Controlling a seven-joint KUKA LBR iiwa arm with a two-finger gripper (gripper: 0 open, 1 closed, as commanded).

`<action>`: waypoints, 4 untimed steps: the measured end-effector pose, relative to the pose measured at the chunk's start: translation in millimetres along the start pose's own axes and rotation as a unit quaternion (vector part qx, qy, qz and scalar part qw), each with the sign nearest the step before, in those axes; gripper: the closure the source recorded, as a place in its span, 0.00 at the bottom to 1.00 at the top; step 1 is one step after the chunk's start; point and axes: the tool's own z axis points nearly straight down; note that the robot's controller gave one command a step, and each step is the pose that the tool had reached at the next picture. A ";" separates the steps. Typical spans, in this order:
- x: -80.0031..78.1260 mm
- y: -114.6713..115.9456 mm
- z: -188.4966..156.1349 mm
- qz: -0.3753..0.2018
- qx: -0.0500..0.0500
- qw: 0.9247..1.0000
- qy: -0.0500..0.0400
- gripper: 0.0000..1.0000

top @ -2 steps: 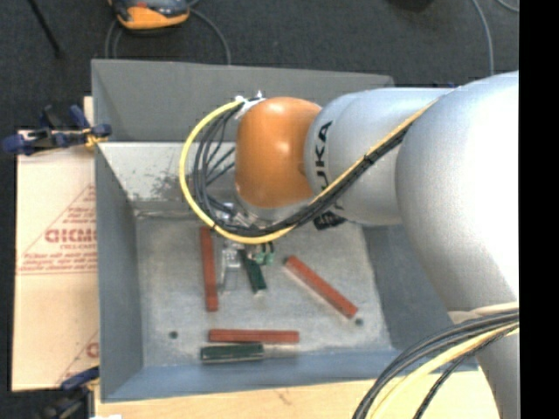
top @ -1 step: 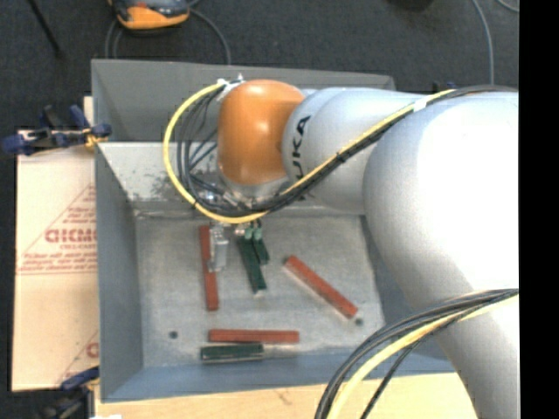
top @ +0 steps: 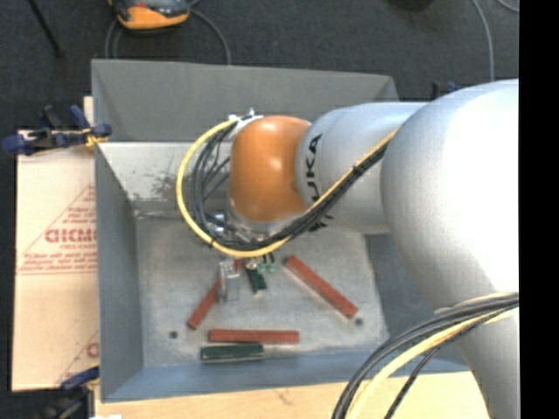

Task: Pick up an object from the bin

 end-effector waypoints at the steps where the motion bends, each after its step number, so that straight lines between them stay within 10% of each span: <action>1: -50.8 -13.1 0.5 -0.378 -0.001 0.926 0.000 1.00; 2: -50.0 -13.8 2.1 -0.377 0.000 0.926 -0.001 0.00; 3: -49.4 -14.2 3.0 -0.376 -0.001 0.927 0.000 1.00; 4: -49.3 -14.2 3.0 -0.376 -0.001 0.927 0.000 1.00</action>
Offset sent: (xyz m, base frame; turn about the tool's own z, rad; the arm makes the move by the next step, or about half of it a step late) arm 0.0000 0.0000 0.0000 0.0000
